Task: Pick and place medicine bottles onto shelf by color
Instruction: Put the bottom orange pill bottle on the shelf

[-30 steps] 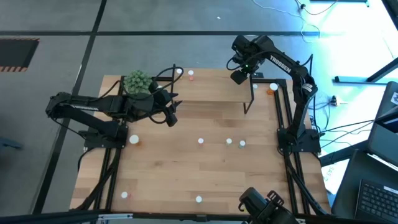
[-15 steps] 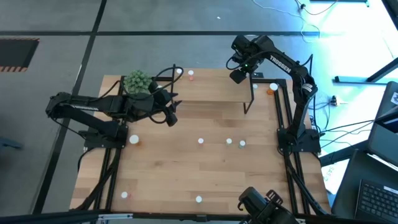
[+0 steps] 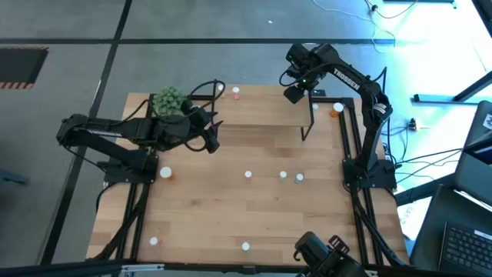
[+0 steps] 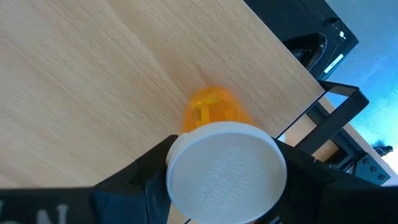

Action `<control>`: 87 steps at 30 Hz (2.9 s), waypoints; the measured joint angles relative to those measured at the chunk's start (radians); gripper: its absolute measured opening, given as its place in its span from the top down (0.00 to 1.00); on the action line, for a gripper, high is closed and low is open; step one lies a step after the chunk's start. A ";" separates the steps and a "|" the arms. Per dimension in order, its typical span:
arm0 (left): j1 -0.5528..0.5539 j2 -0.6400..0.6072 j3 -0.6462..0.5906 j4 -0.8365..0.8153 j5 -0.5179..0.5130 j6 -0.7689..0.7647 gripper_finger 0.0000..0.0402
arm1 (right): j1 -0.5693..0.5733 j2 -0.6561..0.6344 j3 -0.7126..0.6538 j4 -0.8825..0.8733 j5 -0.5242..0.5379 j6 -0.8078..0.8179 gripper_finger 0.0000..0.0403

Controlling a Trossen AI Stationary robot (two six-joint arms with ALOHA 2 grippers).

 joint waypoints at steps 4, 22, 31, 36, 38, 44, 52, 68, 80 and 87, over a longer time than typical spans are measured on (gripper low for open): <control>0.000 0.000 0.000 0.000 0.036 0.000 0.63 | 0.000 0.000 0.000 -0.004 0.000 0.001 0.46; 0.000 0.000 0.000 0.000 0.037 0.000 0.63 | 0.000 0.000 0.000 -0.003 -0.001 0.001 0.46; 0.000 0.000 0.000 0.000 0.037 0.000 0.63 | 0.000 0.000 0.000 0.009 -0.008 -0.006 0.46; 0.000 0.000 0.000 0.000 0.037 0.000 0.63 | 0.000 0.000 0.000 0.009 -0.025 -0.031 0.46; 0.000 0.000 0.000 0.000 0.037 0.000 0.63 | 0.000 0.000 0.000 0.010 -0.026 -0.029 0.46; 0.000 0.000 0.000 0.000 0.037 0.000 0.63 | 0.000 0.000 0.000 0.012 -0.026 -0.031 0.46; 0.000 0.000 0.000 0.000 0.037 0.000 0.63 | 0.000 0.000 0.000 0.016 -0.026 -0.026 0.46; 0.000 0.000 0.000 0.000 0.037 0.000 0.63 | 0.000 0.000 0.000 0.020 -0.019 -0.006 0.46; 0.000 0.000 0.000 0.000 0.038 0.000 0.63 | 0.000 0.000 0.000 0.024 -0.018 -0.009 0.33; 0.000 0.000 0.000 0.000 0.037 0.000 0.63 | 0.000 0.000 0.000 0.046 -0.014 -0.029 0.20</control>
